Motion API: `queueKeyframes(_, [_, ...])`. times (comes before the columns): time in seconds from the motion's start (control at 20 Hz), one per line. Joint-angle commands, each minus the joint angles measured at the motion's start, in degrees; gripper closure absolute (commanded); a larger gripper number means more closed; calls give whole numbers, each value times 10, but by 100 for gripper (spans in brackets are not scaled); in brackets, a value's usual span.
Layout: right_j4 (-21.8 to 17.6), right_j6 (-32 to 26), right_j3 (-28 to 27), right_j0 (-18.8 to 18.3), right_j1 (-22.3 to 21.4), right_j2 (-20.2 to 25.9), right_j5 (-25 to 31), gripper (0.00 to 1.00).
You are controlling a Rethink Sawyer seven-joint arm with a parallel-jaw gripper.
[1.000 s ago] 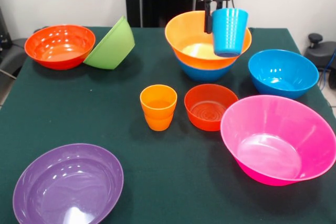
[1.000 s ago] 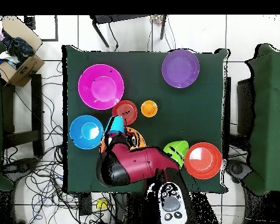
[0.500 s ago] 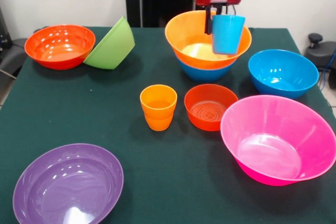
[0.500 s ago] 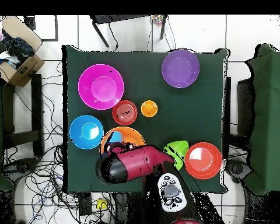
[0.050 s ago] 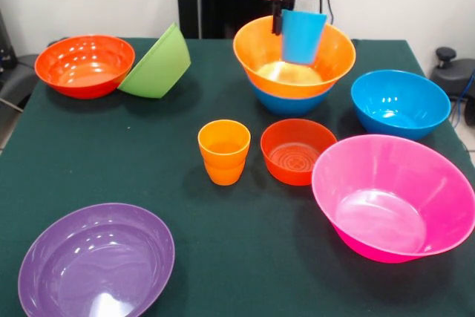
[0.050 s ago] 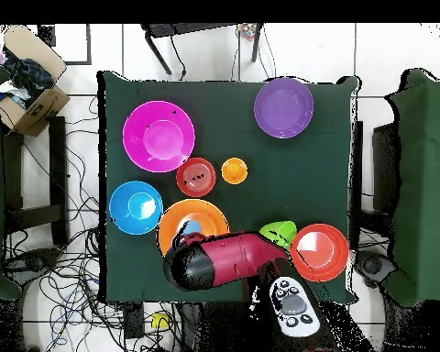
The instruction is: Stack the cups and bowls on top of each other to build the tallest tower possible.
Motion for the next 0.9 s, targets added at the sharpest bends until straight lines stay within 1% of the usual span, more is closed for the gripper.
queueKeyframes(0.05, [-53, -95, 32, -15, 10, 53, 82, 100])
queueKeyframes(0.15, [-66, -92, 22, -16, 22, 50, 78, 100])
queueKeyframes(0.25, [-83, -72, 6, -5, 47, 37, 64, 100])
queueKeyframes(0.4, [-105, -41, -20, 20, 86, 21, 44, 100])
queueKeyframes(0.55, [-109, -9, -34, 38, 106, 13, 25, 100])
queueKeyframes(0.65, [-113, 0, -49, 46, 122, 12, 15, 100])
queueKeyframes(0.9, [-128, 25, -87, 71, 146, -8, -11, 100])
